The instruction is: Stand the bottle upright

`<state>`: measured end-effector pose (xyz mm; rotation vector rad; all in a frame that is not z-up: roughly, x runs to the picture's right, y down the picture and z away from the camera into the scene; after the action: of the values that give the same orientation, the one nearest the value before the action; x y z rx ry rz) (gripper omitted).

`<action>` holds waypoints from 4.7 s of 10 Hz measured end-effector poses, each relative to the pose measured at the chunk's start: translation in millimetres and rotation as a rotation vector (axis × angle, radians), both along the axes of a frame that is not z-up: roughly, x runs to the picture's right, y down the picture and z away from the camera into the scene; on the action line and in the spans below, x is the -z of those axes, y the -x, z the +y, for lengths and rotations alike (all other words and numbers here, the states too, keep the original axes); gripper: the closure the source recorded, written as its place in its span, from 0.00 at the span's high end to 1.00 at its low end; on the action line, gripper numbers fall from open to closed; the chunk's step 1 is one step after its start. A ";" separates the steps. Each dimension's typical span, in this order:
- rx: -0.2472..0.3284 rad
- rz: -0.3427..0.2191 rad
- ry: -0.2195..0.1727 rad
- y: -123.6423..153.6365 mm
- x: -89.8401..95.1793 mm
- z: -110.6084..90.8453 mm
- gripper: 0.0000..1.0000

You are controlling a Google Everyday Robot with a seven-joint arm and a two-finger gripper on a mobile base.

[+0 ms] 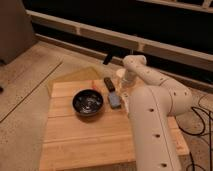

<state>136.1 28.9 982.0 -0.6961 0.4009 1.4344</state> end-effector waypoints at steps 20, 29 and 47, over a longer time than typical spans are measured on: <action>-0.018 -0.165 -0.518 7.3 126.4 -149.4 0.00; 0.241 -0.265 -0.708 -14.5 149.3 -143.1 0.00; 0.331 -0.485 -0.647 2.5 102.1 -133.4 0.25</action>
<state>133.7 -104.5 879.9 -0.3974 -0.3118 0.9514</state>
